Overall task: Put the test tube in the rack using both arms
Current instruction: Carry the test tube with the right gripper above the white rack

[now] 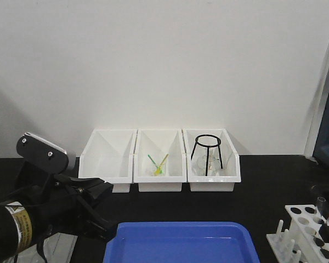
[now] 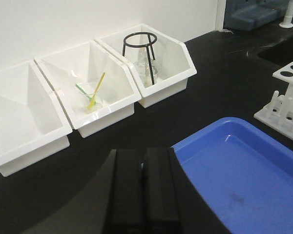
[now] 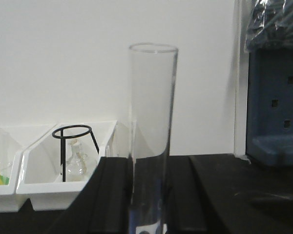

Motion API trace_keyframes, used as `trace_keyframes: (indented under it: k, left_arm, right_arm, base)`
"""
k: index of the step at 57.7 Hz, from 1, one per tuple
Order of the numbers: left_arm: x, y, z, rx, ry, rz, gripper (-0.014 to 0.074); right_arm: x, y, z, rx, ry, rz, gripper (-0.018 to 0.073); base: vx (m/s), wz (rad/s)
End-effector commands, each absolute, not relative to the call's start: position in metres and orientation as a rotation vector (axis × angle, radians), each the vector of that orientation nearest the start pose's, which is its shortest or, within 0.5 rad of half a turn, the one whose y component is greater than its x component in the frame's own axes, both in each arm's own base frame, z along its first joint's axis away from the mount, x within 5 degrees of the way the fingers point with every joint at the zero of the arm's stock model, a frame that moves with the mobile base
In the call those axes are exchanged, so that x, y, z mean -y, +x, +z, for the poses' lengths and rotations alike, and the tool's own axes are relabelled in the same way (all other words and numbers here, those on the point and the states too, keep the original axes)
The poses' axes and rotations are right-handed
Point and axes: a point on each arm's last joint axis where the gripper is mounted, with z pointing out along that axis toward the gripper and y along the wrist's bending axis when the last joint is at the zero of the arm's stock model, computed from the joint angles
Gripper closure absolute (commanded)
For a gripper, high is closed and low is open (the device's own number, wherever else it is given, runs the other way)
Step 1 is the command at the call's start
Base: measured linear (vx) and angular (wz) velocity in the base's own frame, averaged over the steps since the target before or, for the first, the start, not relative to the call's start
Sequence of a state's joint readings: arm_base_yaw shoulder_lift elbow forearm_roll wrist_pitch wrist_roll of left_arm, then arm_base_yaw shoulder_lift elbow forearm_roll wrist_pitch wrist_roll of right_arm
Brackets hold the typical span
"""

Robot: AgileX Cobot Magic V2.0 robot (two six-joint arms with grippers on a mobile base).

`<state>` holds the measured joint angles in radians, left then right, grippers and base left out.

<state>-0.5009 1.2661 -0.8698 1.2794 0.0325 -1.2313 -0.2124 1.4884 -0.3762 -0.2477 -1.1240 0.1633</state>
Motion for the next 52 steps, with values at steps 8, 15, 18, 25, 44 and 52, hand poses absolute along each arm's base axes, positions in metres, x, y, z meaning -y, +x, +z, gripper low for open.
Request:
trace_keyframes:
  k: [8,15,18,25,44,52]
  left_arm:
    - [0.134,0.246,0.338,-1.776,0.481,-0.310,0.0603]
    - [0.134,0.246,0.338,-1.776,0.481,-0.310,0.0603]
    - [0.134,0.246,0.338,-1.777,0.480,-0.311,0.0603]
    - [0.134,0.246,0.338,-1.777,0.479,-0.312,0.0603]
    - [0.134,0.246,0.338,-1.777,0.479,-0.312,0.0603]
    - [0.134,0.246,0.338,-1.777,0.477,-0.316,0.0603]
  right_arm:
    - [0.033,0.256,0.225,-1.363,-0.030,0.038,0.0570]
    - [0.034,0.258,0.220,-1.384,-0.027,0.040,0.0570]
    - [0.034,0.260,0.216,-1.399,-0.026,0.041,0.0570]
    - [0.034,0.263,0.205,-1.439,-0.035,0.048,0.0570]
    - [0.032,0.270,0.179,-1.528,-0.094,0.043,0.0570]
    - [0.032,0.271,0.170,-1.560,-0.087,0.051,0.0570]
  base:
    - [0.00,0.00]
    - [0.00,0.00]
    - [0.00,0.00]
    - [0.00,0.00]
    - [0.00,0.00]
    - [0.00,0.00]
